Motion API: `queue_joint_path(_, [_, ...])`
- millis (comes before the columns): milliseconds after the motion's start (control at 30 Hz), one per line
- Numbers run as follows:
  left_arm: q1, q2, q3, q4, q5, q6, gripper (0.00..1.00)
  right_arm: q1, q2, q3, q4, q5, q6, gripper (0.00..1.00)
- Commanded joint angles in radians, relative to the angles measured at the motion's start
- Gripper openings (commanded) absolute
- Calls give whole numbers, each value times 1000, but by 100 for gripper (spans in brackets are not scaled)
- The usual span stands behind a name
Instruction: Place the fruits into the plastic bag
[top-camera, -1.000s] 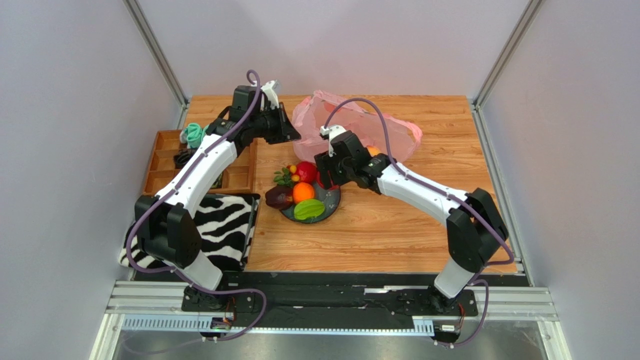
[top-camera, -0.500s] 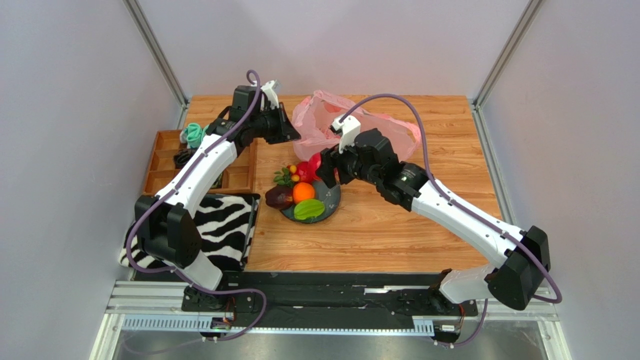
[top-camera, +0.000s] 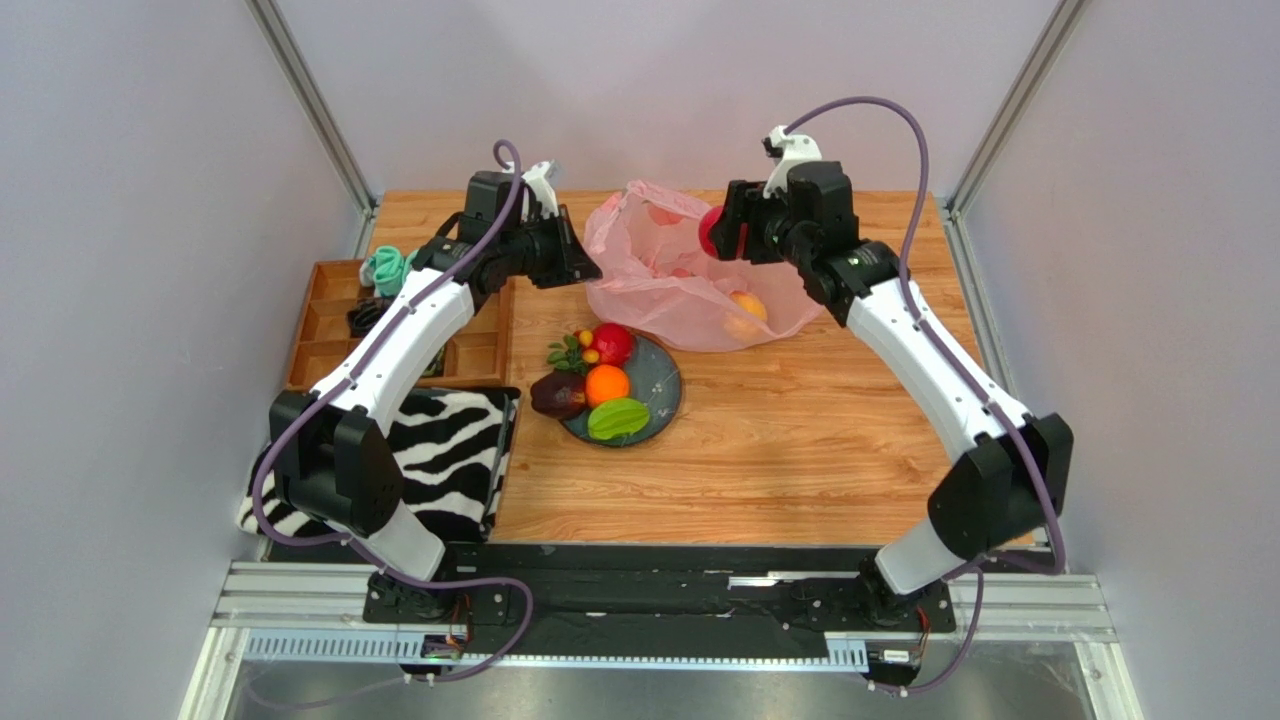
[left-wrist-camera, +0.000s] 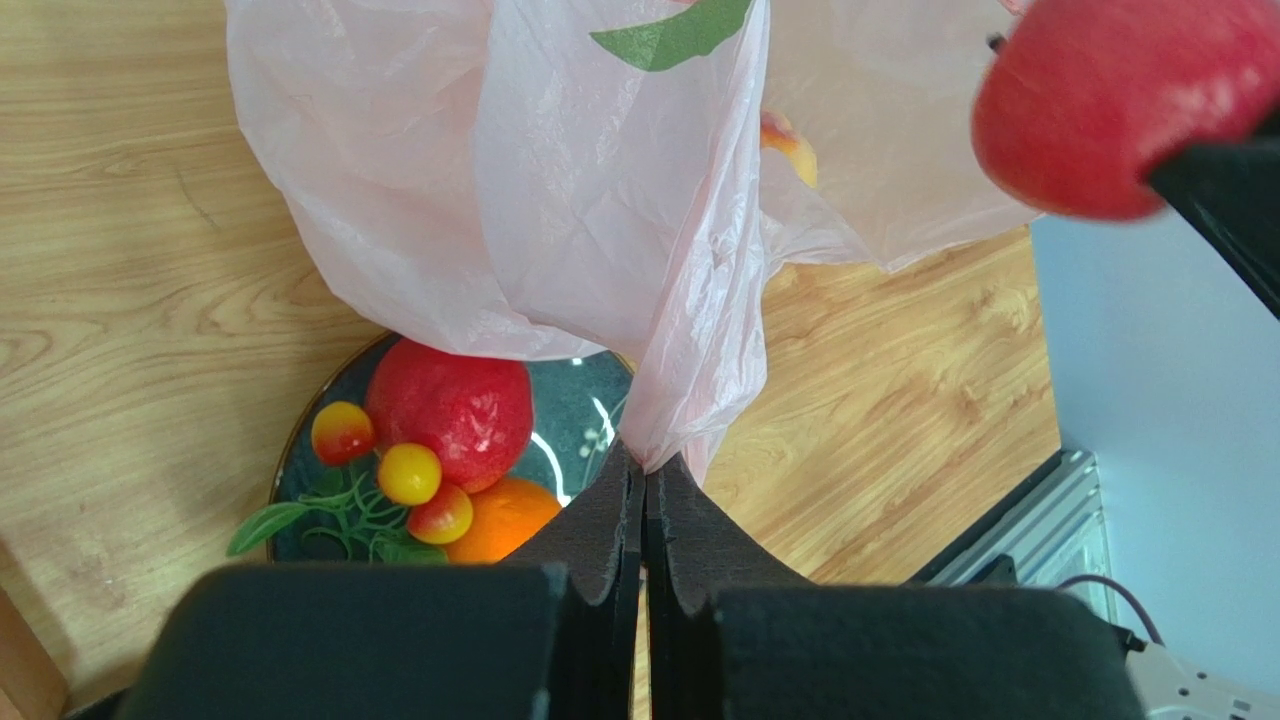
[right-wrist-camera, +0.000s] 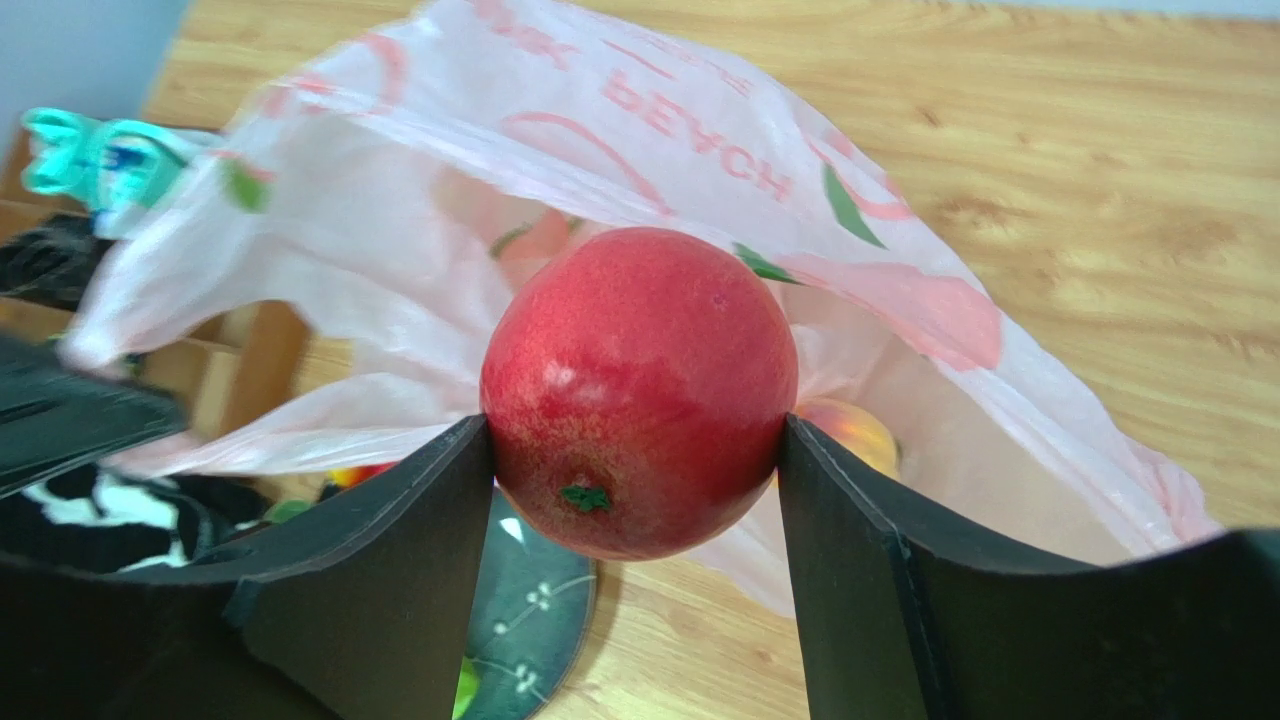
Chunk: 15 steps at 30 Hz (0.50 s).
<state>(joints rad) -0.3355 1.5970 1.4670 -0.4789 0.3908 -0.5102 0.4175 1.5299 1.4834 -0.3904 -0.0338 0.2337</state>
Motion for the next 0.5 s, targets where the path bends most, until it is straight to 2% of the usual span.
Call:
queue_joint_path(0, [-8,-45,-4,20,11,7,0,-13,103,110,-111,23,4,33])
queue_joint_path(200, [-10,-46,-4,19,14,9,0,-13,226,186,-197,117,-30,32])
queue_joint_path(467, [-10,-51,-8,14,14,9,0,-13,329,232,-194,167,-24,32])
